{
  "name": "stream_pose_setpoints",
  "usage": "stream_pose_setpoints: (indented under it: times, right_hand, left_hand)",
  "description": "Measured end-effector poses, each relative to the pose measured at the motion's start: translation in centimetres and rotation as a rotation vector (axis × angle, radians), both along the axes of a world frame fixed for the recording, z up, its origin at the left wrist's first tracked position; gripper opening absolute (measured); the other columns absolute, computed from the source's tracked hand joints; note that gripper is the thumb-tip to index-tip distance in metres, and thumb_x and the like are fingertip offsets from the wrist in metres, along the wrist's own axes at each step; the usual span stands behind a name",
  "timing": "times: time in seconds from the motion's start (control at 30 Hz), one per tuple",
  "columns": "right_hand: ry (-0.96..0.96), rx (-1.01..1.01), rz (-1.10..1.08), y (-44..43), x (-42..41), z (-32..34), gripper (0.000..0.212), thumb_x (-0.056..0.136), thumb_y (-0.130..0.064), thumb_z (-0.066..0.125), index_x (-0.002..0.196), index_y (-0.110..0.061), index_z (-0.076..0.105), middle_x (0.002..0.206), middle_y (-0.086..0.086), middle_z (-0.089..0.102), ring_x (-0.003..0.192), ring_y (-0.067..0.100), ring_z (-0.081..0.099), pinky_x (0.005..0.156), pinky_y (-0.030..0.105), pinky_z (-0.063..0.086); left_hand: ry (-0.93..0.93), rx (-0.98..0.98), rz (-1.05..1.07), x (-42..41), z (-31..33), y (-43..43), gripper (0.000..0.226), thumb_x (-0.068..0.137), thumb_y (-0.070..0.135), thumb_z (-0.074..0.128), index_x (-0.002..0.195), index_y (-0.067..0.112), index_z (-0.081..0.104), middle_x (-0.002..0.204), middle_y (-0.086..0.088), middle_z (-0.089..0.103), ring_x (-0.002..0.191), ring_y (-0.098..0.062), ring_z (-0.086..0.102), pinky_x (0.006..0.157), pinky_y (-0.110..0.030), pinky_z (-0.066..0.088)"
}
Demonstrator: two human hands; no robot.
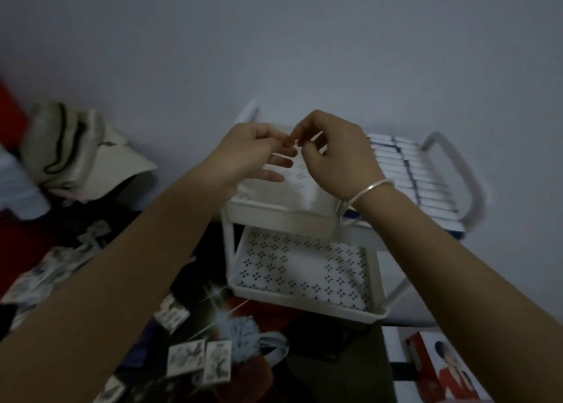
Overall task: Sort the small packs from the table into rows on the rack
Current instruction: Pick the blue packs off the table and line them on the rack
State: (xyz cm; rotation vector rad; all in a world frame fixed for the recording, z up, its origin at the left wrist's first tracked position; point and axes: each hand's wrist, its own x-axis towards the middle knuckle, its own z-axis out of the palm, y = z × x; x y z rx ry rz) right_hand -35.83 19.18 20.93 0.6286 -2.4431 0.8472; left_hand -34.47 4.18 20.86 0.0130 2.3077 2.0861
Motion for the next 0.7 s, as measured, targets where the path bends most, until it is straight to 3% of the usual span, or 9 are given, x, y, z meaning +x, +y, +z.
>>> stream_pose_setpoints:
  times: [0.07,0.17,0.33,0.4,0.47,0.57,0.63,0.7]
  right_hand:
    - [0.023,-0.085,0.030,-3.0,2.5,-1.3,0.014,0.082,-0.012,0.050,0.087,-0.019,0.062,0.083,-0.006,0.065,0.070,0.011,0.060,0.068,0.031,0.049]
    - [-0.113,-0.192,0.147,-6.7,5.0,-4.6,0.012,0.084,-0.014,0.052,0.085,-0.020,0.062,0.072,-0.005,0.065,0.064,0.013,0.061,0.063,0.029,0.048]
    - [-0.402,0.021,0.330,-12.9,7.3,-14.0,0.014,0.084,-0.008,0.055,0.091,-0.013,0.067,0.083,0.003,0.070,0.072,0.019,0.062,0.069,0.025,0.048]
    - [-0.569,0.146,0.326,-14.8,7.2,-18.2,0.017,0.085,-0.011,0.054,0.095,-0.014,0.068,0.092,0.005,0.071,0.083,0.023,0.065,0.077,0.031,0.053]
    - [-0.733,0.287,0.296,-16.0,6.8,-21.8,0.020,0.088,-0.015,0.053,0.101,-0.018,0.067,0.102,0.005,0.071,0.093,0.024,0.065,0.084,0.034,0.053]
    - [-0.874,0.452,0.278,-17.5,6.4,-25.9,0.026,0.092,-0.016,0.048,0.111,-0.019,0.065,0.113,0.006,0.068,0.103,0.026,0.062,0.086,0.029,0.049]
    - [-0.934,0.479,0.291,-18.6,6.4,-27.7,0.030,0.092,-0.015,0.048,0.117,-0.018,0.063,0.120,0.008,0.065,0.110,0.028,0.059,0.091,0.030,0.048]
    - [-0.953,0.495,0.300,-20.0,6.4,-28.9,0.034,0.090,-0.013,0.051,0.123,-0.015,0.060,0.126,0.010,0.060,0.115,0.029,0.056,0.096,0.033,0.047]
  left_hand:
    - [0.012,-0.028,0.101,3.0,-0.6,-3.3,0.015,0.094,0.009,0.055,0.104,0.007,0.065,0.093,-0.005,0.072,0.081,-0.015,0.071,0.063,-0.029,0.061]
    - [-0.039,-0.009,0.179,6.5,-3.2,-7.7,0.012,0.096,0.005,0.051,0.100,0.005,0.063,0.087,-0.006,0.070,0.071,-0.014,0.068,0.054,-0.028,0.059]
    - [-0.239,-0.180,0.405,9.9,-12.4,-16.2,0.017,0.098,0.004,0.045,0.100,0.003,0.062,0.090,-0.011,0.068,0.066,-0.013,0.065,0.054,-0.023,0.055]
    - [-0.335,-0.295,0.460,11.1,-17.6,-19.2,0.017,0.096,0.005,0.049,0.095,0.006,0.065,0.092,-0.013,0.070,0.070,-0.019,0.064,0.059,-0.031,0.056]
    - [-0.407,-0.478,0.418,12.2,-22.2,-21.6,0.013,0.094,0.014,0.055,0.091,0.016,0.068,0.093,-0.010,0.071,0.073,-0.021,0.064,0.065,-0.036,0.055]
    - [-0.480,-0.788,0.256,13.4,-26.7,-23.4,0.016,0.093,0.025,0.055,0.080,0.022,0.064,0.090,-0.002,0.068,0.070,-0.016,0.061,0.061,-0.033,0.053]
    - [-0.528,-0.924,0.193,13.8,-28.1,-23.3,0.023,0.090,0.026,0.055,0.068,0.023,0.053,0.075,-0.004,0.064,0.065,-0.018,0.059,0.062,-0.036,0.053]
    - [-0.547,-0.971,0.176,14.1,-29.4,-22.7,0.036,0.086,0.033,0.062,0.057,0.022,0.044,0.059,-0.002,0.054,0.058,-0.017,0.056,0.052,-0.029,0.044]
